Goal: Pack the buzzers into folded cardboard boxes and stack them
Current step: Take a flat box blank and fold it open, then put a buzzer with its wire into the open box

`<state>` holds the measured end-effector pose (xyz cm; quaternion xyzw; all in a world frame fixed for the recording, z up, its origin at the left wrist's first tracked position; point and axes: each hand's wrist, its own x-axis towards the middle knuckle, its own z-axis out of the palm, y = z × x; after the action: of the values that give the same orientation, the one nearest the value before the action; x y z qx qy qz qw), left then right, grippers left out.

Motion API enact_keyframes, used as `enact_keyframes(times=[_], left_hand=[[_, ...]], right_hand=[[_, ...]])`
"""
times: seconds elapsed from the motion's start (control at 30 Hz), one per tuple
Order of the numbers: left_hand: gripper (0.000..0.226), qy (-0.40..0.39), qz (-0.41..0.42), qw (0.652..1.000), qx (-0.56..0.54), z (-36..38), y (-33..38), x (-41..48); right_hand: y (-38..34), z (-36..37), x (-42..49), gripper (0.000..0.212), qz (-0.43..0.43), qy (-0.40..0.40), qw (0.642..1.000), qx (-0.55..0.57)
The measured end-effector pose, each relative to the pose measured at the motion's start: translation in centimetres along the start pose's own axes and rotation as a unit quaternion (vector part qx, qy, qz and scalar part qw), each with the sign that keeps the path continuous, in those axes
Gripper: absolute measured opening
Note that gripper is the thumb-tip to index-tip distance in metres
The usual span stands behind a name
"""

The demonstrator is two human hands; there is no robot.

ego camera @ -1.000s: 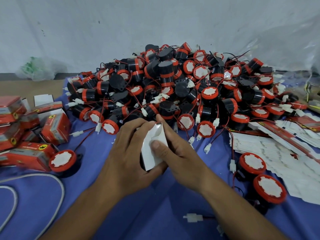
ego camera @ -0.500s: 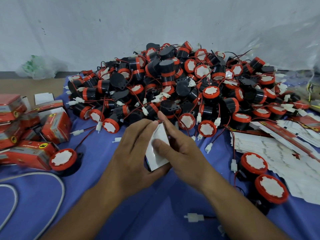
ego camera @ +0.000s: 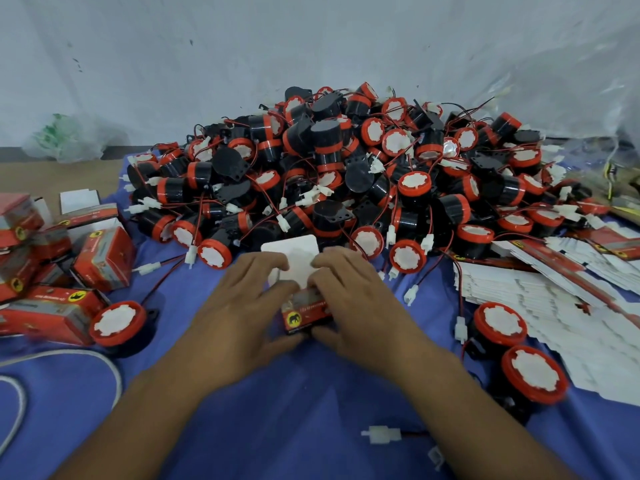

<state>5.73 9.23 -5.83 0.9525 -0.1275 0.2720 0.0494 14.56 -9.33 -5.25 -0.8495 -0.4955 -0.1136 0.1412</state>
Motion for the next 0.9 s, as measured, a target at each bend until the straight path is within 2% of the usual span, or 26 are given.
enact_keyframes(times=[0.13,0.2,0.27,0.37,0.43,0.5,0.57,0.6,0.67,0.73,0.77,0.83,0.9], left_hand=[[0.052,0.006,-0.053,0.993,0.103,-0.1,0.3,0.5],[0.054,-0.005,-0.061,0.993,0.103,0.0,0.7,0.6],[0.059,-0.005,-0.071,0.994,0.086,0.1,1.1,0.6],[0.061,-0.015,-0.084,0.994,0.070,0.7,1.5,0.4],[0.060,-0.017,-0.114,0.993,-0.020,1.0,1.4,0.1],[0.051,-0.032,-0.177,0.967,-0.178,0.9,0.7,-0.3],[0.033,-0.064,-0.210,0.936,-0.276,0.8,-0.5,-0.4],[0.023,-0.089,-0.220,0.920,-0.313,0.7,-0.9,-0.4],[0.011,-0.115,-0.208,0.905,-0.353,0.9,-1.1,-0.4],[0.003,-0.103,-0.187,0.914,-0.344,1.3,-0.9,-0.4],[0.005,-0.085,-0.180,0.923,-0.330,1.4,-0.8,-0.5],[0.017,-0.055,-0.182,0.936,-0.295,1.6,-0.8,-0.6],[0.031,-0.059,-0.206,0.938,-0.273,1.6,-1.0,-0.8]], right_hand=[[-0.8,-0.7,-0.3,0.060,0.094,0.018,0.990,-0.100],[-1.6,-0.8,-0.4,0.064,0.123,0.023,0.978,-0.168],[-2.2,-0.5,-0.6,0.065,0.157,-0.020,0.967,-0.201],[-2.9,-0.6,-0.6,0.053,0.180,-0.027,0.961,-0.206],[-2.9,-1.0,-0.4,0.047,0.177,-0.013,0.974,-0.139],[-2.0,-1.1,-0.3,0.059,0.176,-0.030,0.982,-0.068],[-1.1,-1.3,-0.2,0.073,0.206,-0.030,0.978,0.027],[-0.7,-1.2,-0.3,0.072,0.227,-0.014,0.969,0.092],[1.2,-0.8,-0.2,0.053,0.271,0.051,0.945,0.176],[3.9,-0.7,-0.6,0.026,0.297,0.136,0.936,0.133],[5.3,-0.7,-0.9,0.028,0.308,0.140,0.937,0.085],[7.3,-0.8,-1.4,0.047,0.325,0.081,0.942,0.004],[8.2,-0.6,-1.6,0.058,0.335,0.054,0.939,-0.053]])
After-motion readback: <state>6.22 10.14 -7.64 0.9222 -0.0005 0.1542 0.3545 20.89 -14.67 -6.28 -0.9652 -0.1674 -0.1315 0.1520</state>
